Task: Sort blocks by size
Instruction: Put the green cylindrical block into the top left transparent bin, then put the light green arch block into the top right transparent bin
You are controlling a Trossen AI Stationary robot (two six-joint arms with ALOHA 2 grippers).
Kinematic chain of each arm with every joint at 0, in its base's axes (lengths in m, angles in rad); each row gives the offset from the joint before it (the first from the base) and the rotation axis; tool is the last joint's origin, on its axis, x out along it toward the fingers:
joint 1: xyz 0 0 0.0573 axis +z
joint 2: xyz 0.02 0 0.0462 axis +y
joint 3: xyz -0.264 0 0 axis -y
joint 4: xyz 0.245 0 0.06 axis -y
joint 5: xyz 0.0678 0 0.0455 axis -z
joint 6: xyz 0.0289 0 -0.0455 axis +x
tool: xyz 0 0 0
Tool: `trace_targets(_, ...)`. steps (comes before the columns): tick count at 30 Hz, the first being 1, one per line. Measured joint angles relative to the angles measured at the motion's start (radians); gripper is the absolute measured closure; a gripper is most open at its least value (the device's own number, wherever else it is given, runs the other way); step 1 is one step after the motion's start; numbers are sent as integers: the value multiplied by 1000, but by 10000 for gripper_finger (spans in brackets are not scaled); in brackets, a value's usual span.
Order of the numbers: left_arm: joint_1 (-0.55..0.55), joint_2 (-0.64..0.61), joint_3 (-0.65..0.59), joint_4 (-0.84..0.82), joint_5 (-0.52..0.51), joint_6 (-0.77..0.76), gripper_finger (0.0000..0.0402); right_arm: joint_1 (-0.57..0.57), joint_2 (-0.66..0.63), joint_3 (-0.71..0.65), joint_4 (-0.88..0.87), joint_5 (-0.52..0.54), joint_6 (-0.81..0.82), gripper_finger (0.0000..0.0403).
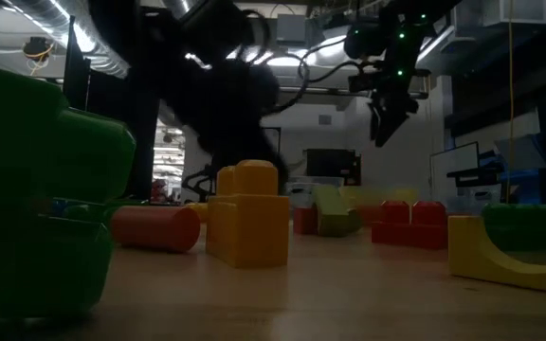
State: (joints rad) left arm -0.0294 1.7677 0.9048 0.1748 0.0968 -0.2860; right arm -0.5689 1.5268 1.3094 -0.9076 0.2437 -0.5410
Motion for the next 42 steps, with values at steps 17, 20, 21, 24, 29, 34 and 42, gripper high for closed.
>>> trace_targets(17, 323, 0, 279, 2, -29, 274, 272, 45, -19, 0, -102, -263, 274, 136)
trace_targets(20, 388, 0, 281, 1, -42, 303, 272, 81, -19, 0, -94, -264, 358, 136)
trace_targets(21, 407, 0, 281, -2, -42, 307, 271, 93, -19, 0, -92, -264, 388, 136)
trace_targets(24, 454, 10, 281, 1, -43, 320, 265, 131, -19, 0, -89, -264, 494, 136)
trace_targets(29, 501, 62, 281, 30, -42, 340, 257, 206, -19, 0, -83, -263, 611, 136)
trace_targets(34, 516, 99, 281, 78, -42, 349, 255, 289, -19, 0, -76, -264, 645, 136)
trace_targets(42, 515, 106, 281, 79, -90, 289, 214, 427, -19, 0, -6, -263, 558, 136)
